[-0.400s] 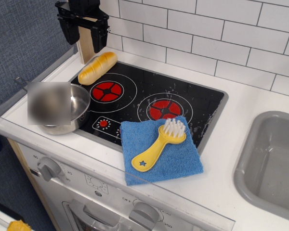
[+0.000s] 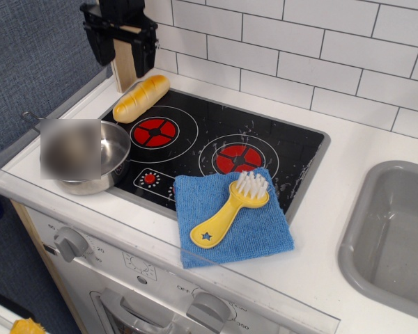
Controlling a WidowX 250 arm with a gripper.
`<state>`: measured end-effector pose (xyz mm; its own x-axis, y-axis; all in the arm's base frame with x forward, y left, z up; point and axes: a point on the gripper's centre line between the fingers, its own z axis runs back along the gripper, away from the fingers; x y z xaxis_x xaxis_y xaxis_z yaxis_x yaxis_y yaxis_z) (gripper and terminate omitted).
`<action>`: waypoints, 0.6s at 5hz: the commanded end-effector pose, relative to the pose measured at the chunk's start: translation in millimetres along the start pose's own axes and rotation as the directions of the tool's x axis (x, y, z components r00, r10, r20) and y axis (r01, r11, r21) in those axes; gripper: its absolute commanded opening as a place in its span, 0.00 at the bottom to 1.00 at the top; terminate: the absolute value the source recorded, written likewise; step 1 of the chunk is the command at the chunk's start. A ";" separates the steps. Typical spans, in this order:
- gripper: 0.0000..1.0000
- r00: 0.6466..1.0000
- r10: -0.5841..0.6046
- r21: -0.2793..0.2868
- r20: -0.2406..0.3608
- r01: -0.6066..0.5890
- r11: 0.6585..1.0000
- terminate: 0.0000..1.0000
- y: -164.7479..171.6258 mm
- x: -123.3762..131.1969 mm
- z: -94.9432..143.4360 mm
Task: Move the brush to the right of the bread.
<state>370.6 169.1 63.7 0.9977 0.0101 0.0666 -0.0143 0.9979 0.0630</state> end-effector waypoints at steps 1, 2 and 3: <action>1.00 0.966 -0.194 0.037 0.172 0.191 0.981 0.00 -73.1 -26.3 60.3; 1.00 0.936 -0.303 0.019 0.180 0.305 0.952 0.00 -119.8 -57.6 62.7; 1.00 0.898 -0.420 0.024 0.133 0.420 0.907 0.00 -165.8 -83.5 47.0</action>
<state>286.1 -10.3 77.0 0.8965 -0.4295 0.1089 0.4225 0.9026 0.0823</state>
